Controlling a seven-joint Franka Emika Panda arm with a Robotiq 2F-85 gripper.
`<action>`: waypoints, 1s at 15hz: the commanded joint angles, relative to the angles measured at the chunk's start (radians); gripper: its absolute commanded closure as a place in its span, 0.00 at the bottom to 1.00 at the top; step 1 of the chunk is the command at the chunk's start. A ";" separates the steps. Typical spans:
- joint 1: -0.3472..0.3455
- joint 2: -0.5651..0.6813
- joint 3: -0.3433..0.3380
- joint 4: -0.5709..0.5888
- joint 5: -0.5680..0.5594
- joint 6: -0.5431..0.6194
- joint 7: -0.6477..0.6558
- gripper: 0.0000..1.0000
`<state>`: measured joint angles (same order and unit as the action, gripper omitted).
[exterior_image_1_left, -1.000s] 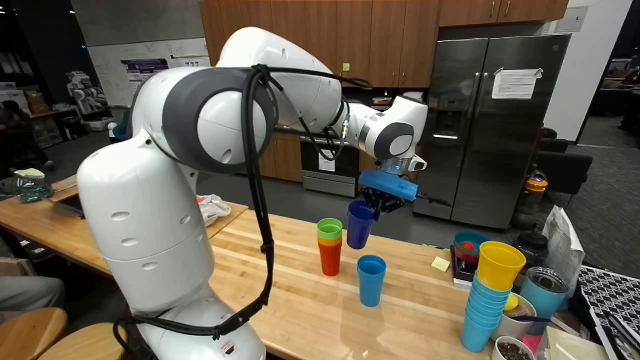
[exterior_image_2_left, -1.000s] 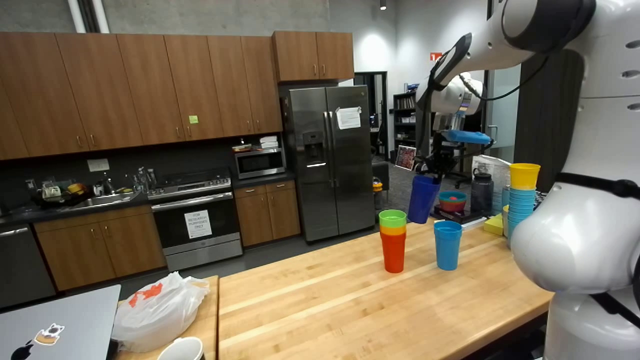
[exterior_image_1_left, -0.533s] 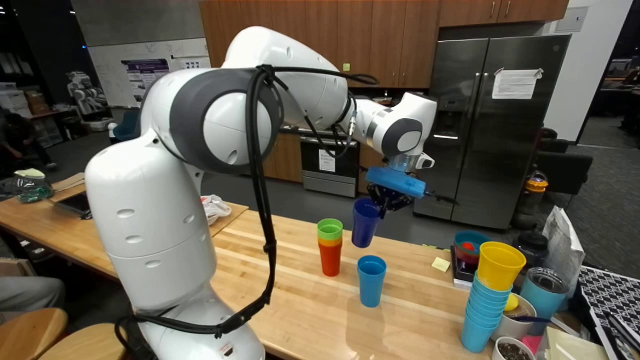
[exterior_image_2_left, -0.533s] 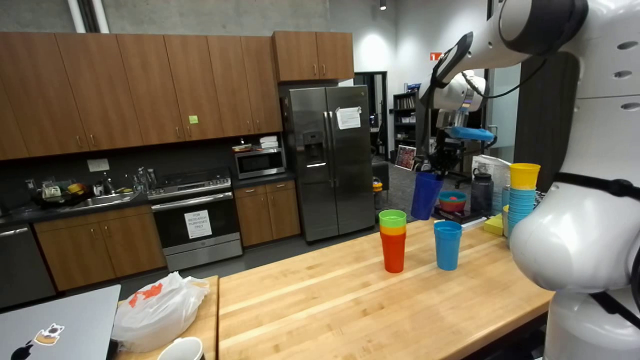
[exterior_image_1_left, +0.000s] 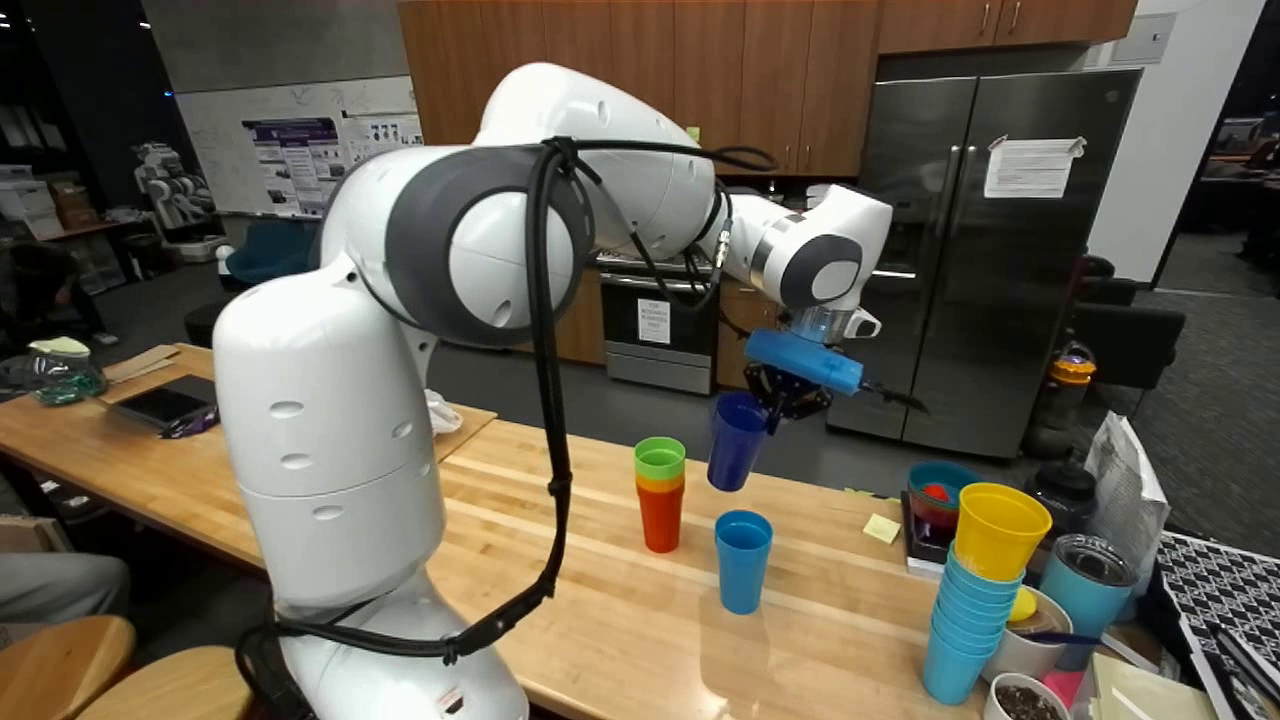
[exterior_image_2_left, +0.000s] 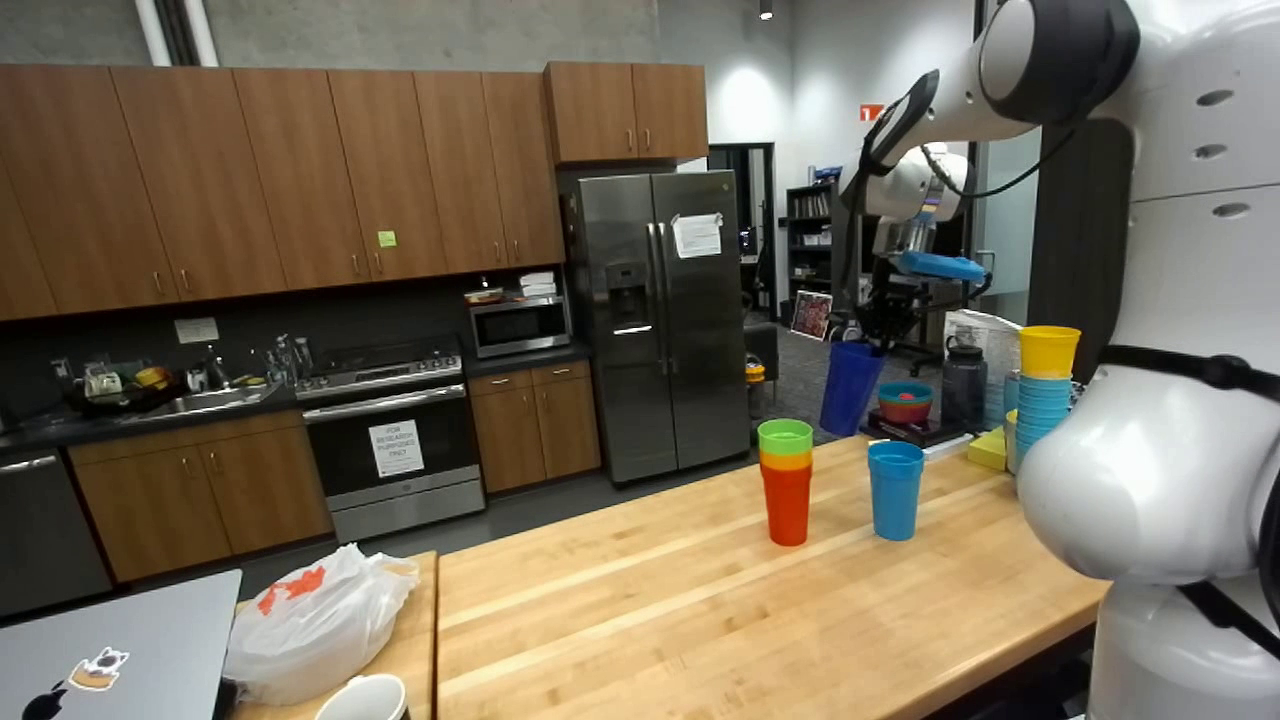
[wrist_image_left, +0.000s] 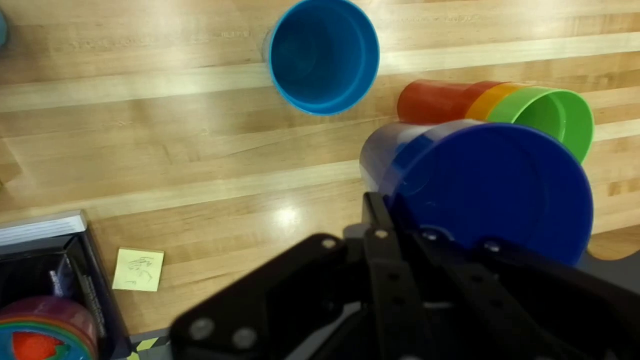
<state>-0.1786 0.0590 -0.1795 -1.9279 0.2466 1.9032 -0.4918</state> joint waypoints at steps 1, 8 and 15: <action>-0.028 0.049 -0.004 0.063 0.039 -0.046 -0.030 0.99; -0.056 0.106 0.004 0.118 0.035 -0.067 -0.026 0.99; -0.064 0.166 0.018 0.183 0.039 -0.097 -0.021 0.99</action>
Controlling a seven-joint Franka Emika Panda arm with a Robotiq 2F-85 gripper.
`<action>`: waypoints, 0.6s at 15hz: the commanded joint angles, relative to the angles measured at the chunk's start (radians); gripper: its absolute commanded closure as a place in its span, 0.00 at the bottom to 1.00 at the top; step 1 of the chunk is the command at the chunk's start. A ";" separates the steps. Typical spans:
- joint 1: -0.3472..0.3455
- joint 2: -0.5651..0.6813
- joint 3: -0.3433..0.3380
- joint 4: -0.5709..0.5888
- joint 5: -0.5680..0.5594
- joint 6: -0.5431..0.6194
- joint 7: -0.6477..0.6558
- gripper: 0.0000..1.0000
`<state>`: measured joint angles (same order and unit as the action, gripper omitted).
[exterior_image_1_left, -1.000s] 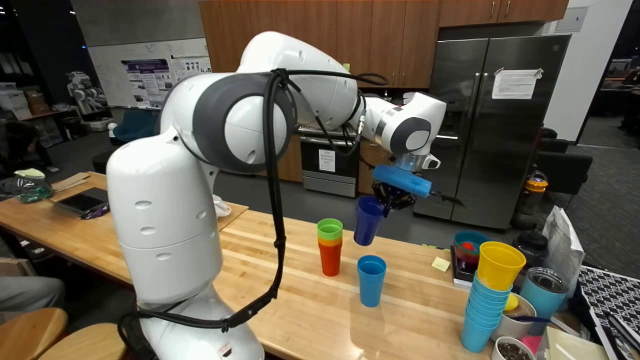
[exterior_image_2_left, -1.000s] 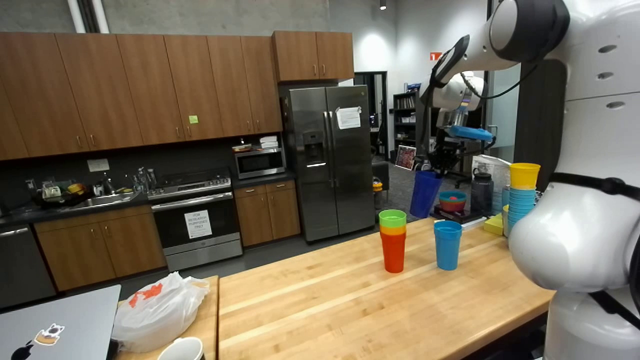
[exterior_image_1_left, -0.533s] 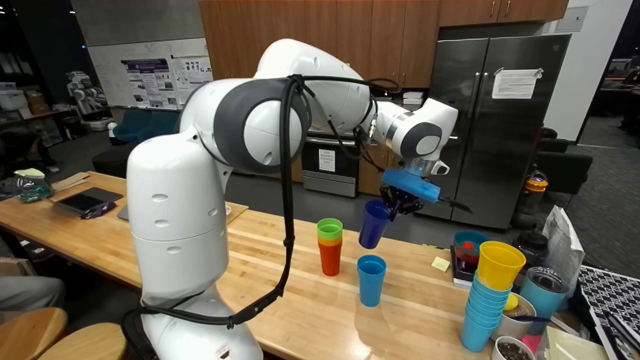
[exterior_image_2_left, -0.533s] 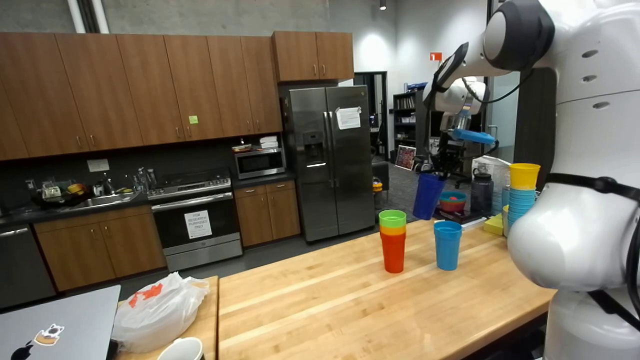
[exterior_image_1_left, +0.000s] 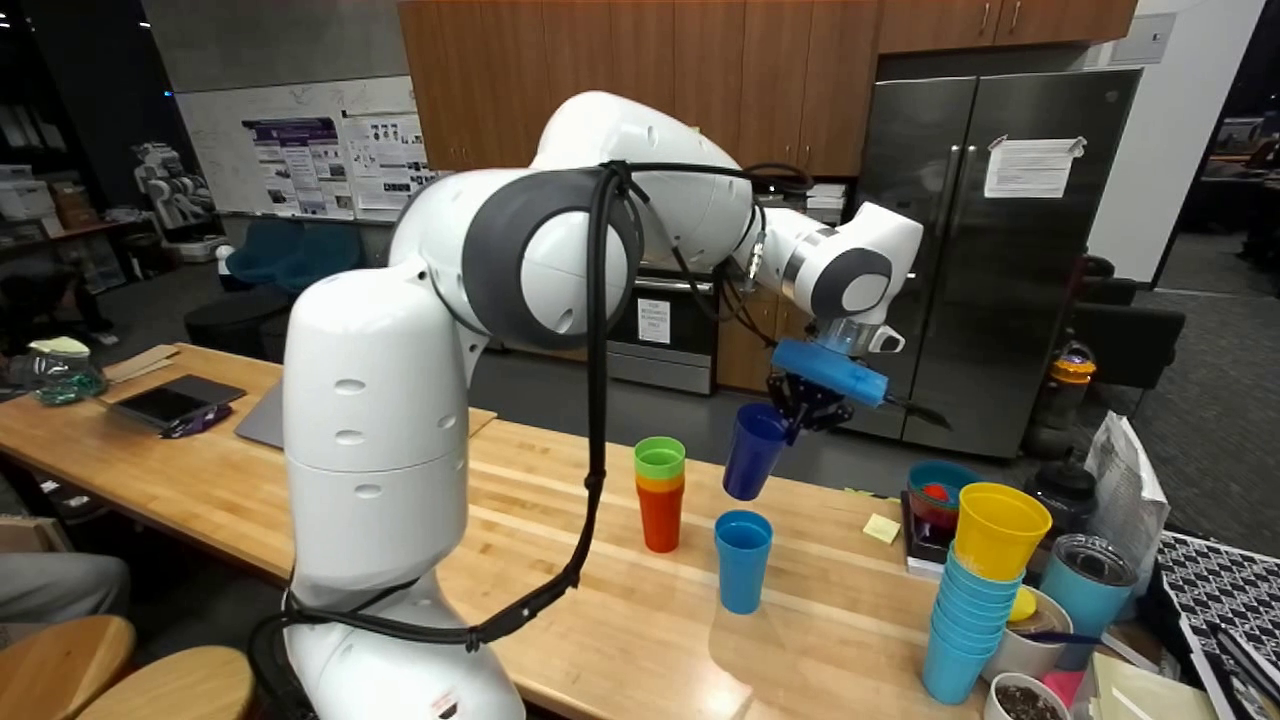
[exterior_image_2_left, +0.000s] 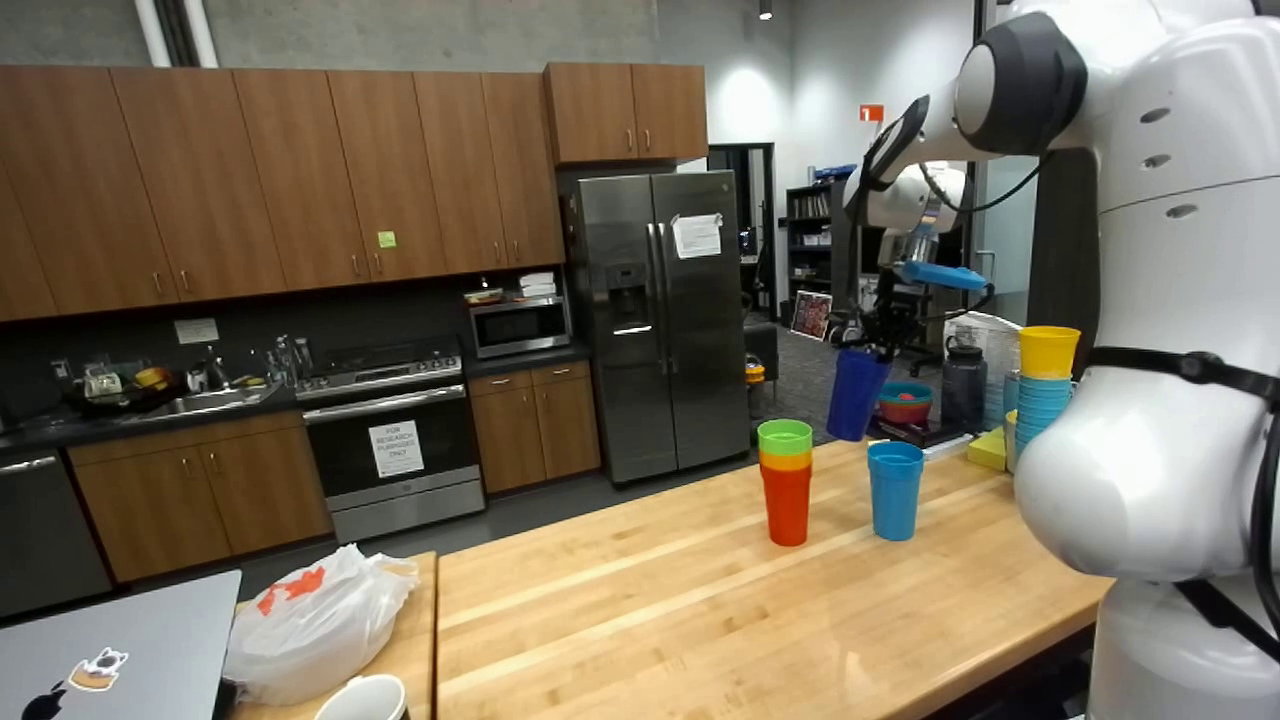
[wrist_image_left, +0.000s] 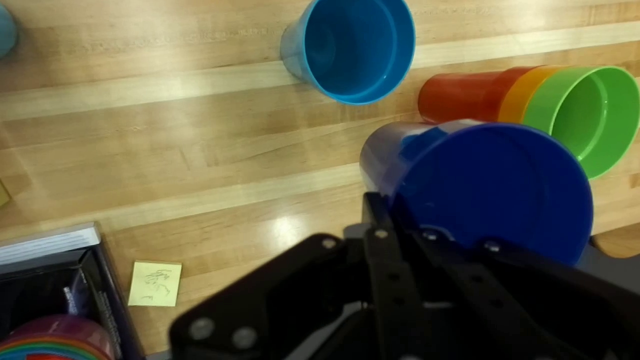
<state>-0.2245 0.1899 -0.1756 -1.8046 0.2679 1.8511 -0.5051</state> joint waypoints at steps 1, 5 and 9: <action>-0.021 0.044 0.016 0.072 0.022 -0.052 -0.008 0.99; -0.022 0.084 0.017 0.122 -0.008 -0.084 0.015 0.99; -0.027 0.121 0.009 0.172 -0.073 -0.100 0.061 0.99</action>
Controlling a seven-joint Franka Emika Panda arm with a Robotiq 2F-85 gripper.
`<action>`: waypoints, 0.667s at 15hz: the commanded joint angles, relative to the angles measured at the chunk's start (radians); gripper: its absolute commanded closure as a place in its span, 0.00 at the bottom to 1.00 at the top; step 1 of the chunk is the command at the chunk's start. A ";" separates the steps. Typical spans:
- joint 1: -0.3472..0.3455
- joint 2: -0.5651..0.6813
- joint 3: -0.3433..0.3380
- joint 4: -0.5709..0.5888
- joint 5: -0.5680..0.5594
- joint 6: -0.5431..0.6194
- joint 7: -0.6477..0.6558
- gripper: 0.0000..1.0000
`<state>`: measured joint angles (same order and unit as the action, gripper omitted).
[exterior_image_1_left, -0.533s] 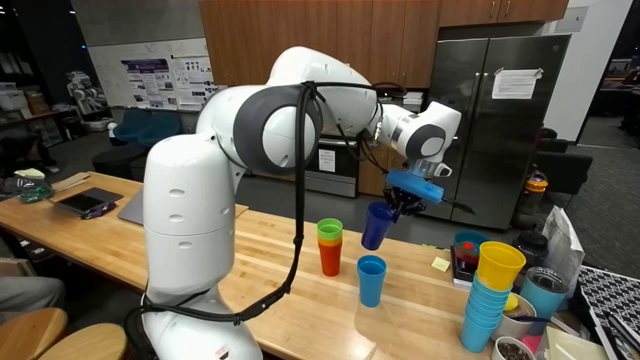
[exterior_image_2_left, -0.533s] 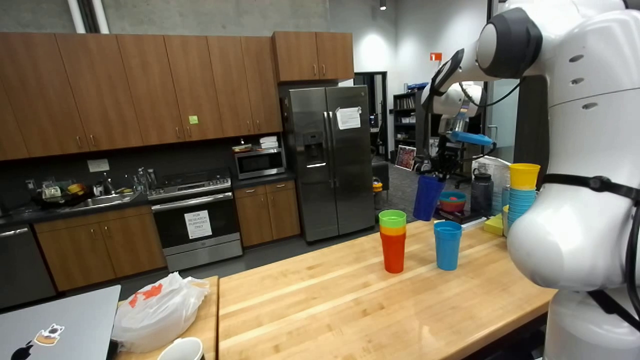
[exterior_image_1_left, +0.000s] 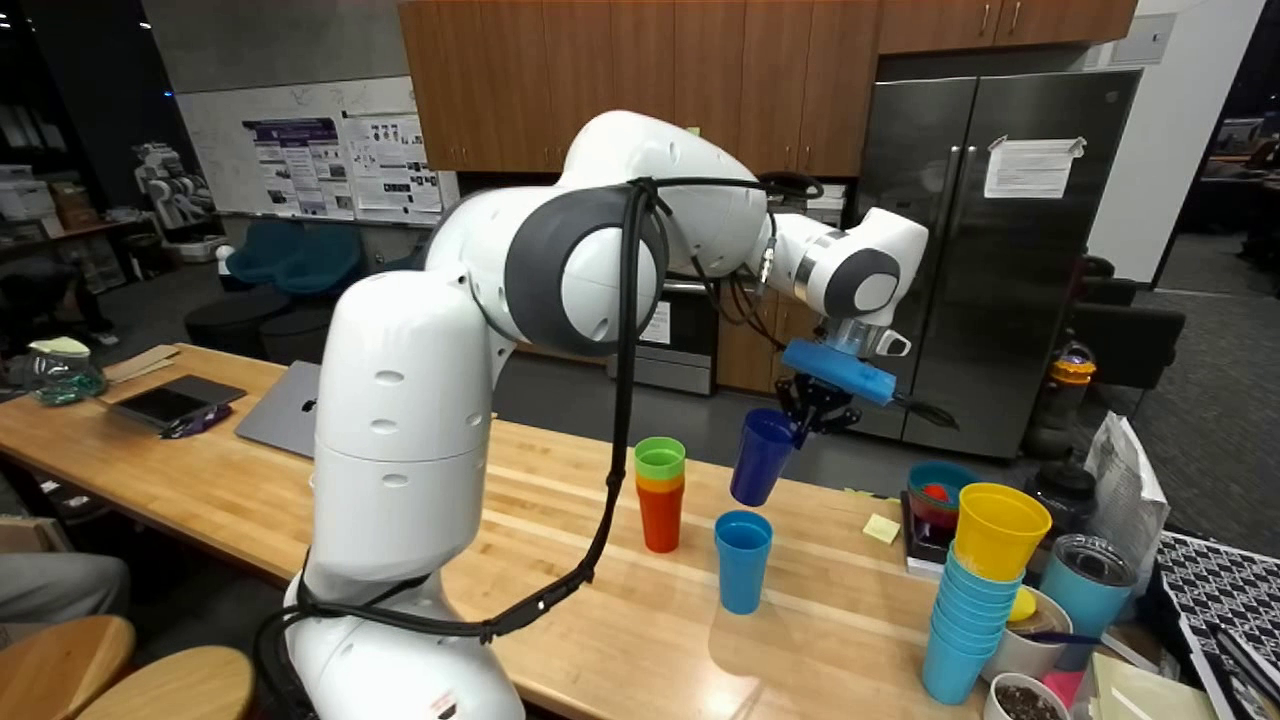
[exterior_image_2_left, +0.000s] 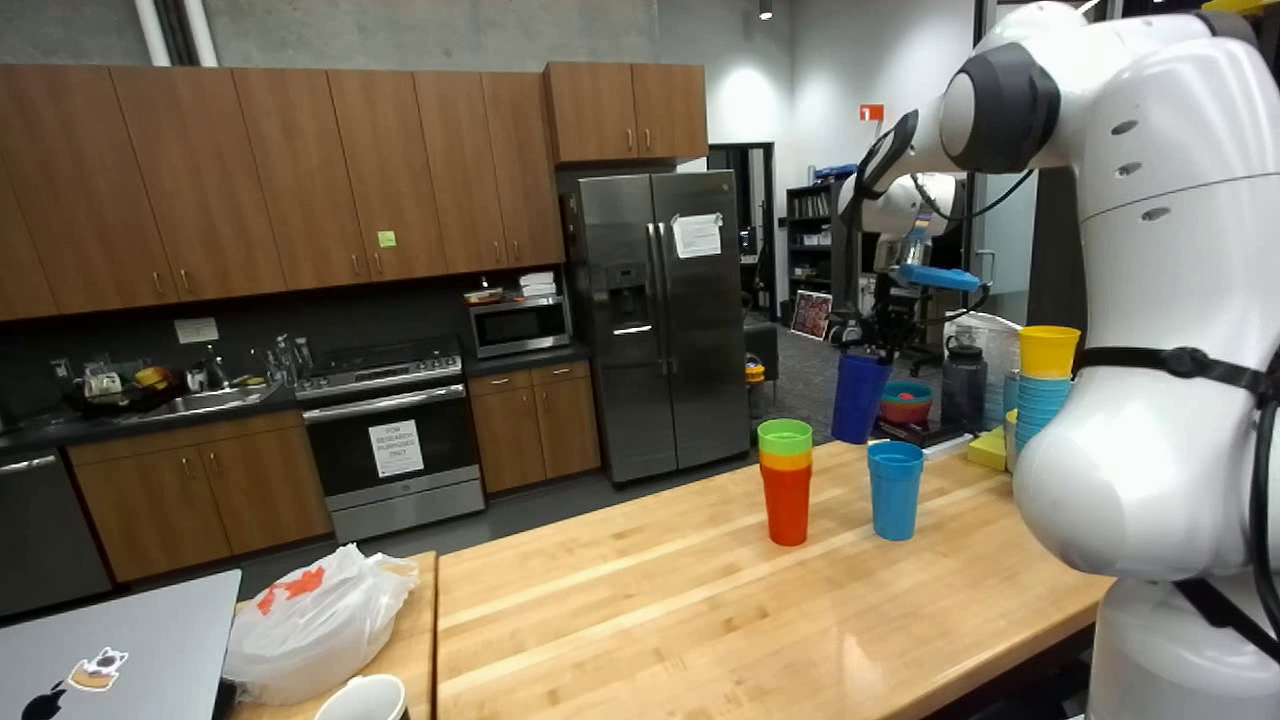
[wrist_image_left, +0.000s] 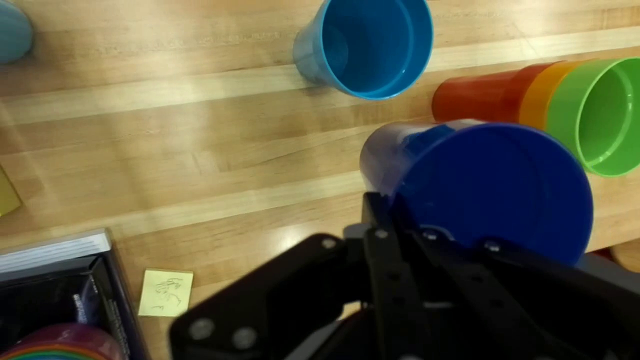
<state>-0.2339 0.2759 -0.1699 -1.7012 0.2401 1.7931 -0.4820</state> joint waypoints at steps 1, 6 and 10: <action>-0.019 0.041 0.004 0.076 -0.058 -0.044 0.046 0.99; -0.022 0.082 0.008 0.128 -0.121 -0.051 0.086 0.99; -0.021 0.132 0.014 0.170 -0.151 -0.047 0.115 0.99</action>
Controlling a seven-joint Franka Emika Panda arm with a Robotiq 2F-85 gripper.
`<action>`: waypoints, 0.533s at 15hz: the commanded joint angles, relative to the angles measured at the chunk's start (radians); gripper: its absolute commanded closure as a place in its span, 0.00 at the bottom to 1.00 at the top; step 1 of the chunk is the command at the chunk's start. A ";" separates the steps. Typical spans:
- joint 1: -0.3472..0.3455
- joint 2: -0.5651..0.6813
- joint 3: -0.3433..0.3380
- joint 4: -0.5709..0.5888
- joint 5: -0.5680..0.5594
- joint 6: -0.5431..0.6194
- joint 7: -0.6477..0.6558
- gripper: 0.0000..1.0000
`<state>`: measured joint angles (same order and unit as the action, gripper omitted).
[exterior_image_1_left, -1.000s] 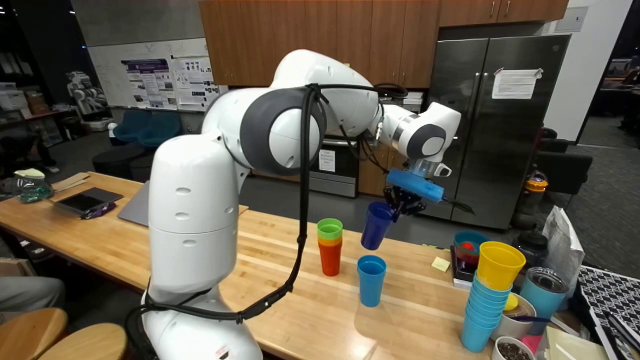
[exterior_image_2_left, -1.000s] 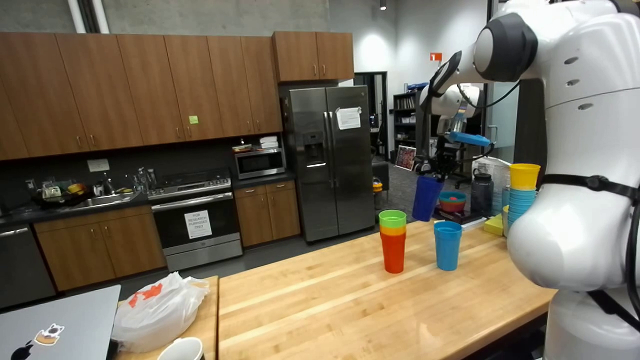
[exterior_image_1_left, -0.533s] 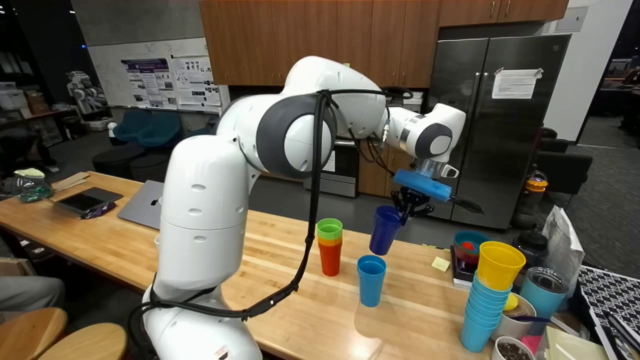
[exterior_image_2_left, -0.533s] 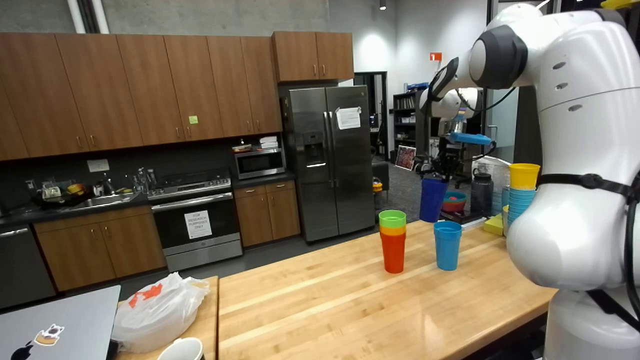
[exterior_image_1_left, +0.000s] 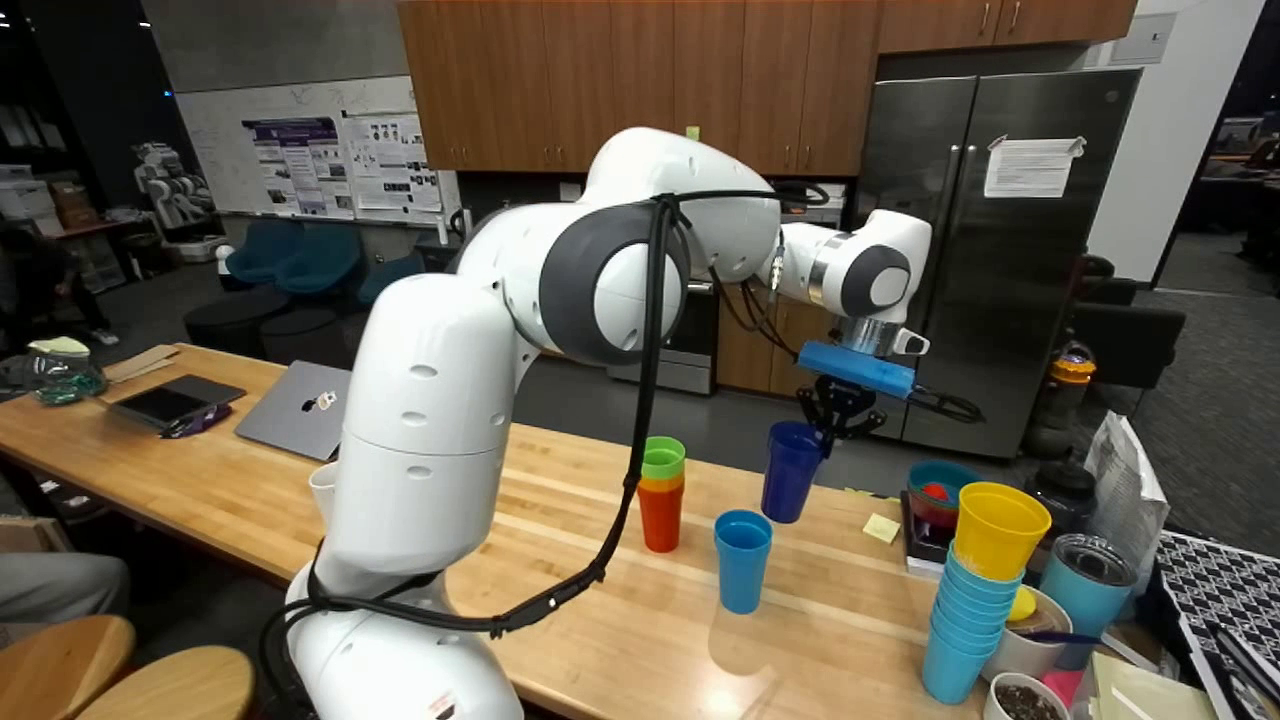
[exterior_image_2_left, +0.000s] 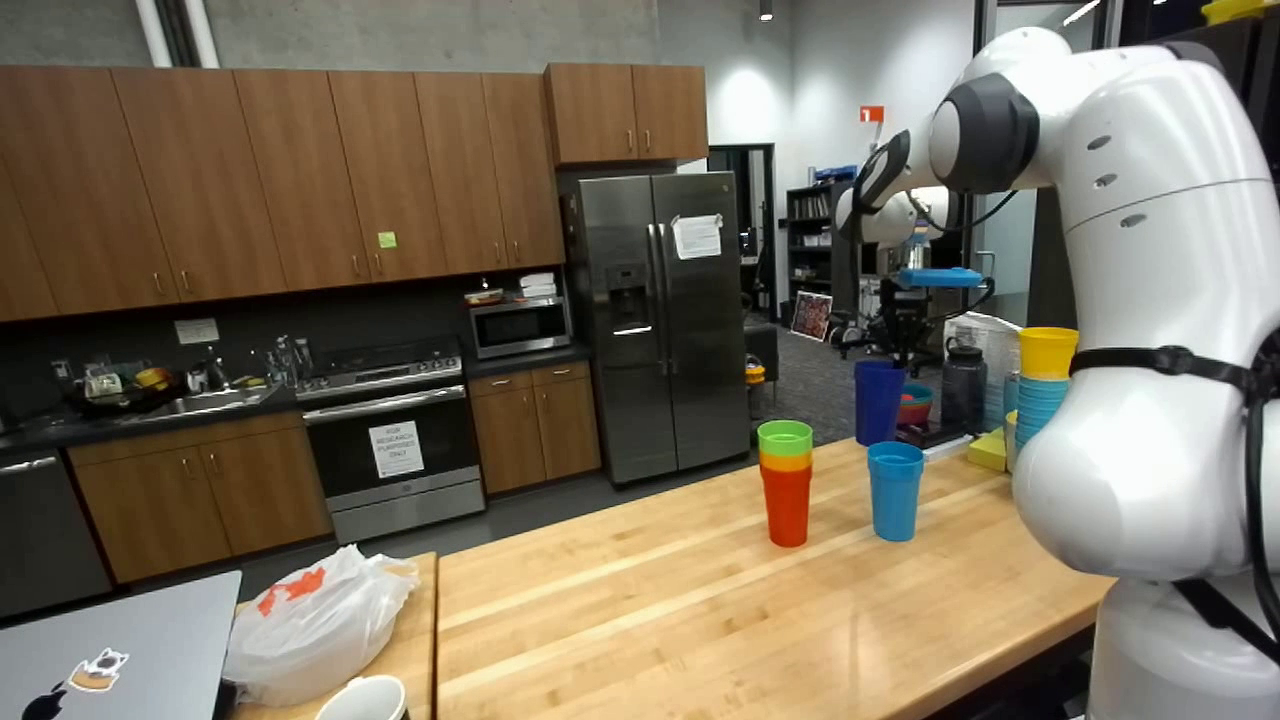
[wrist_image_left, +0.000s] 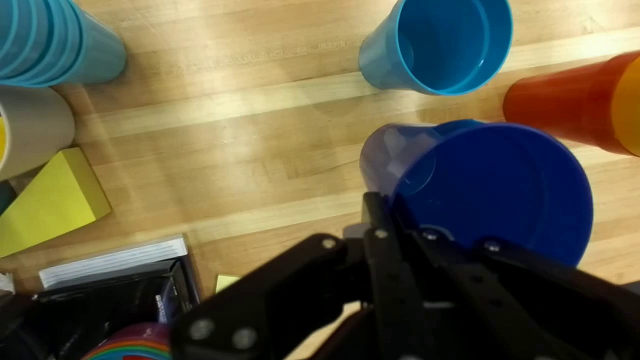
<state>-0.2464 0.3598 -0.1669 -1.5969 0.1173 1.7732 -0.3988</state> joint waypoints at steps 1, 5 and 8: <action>-0.009 0.060 0.013 0.076 -0.033 -0.027 0.038 0.99; -0.011 0.101 0.017 0.113 -0.048 -0.032 0.059 0.99; -0.010 0.127 0.018 0.142 -0.065 -0.029 0.073 0.99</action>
<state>-0.2464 0.4552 -0.1600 -1.5161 0.0819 1.7728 -0.3551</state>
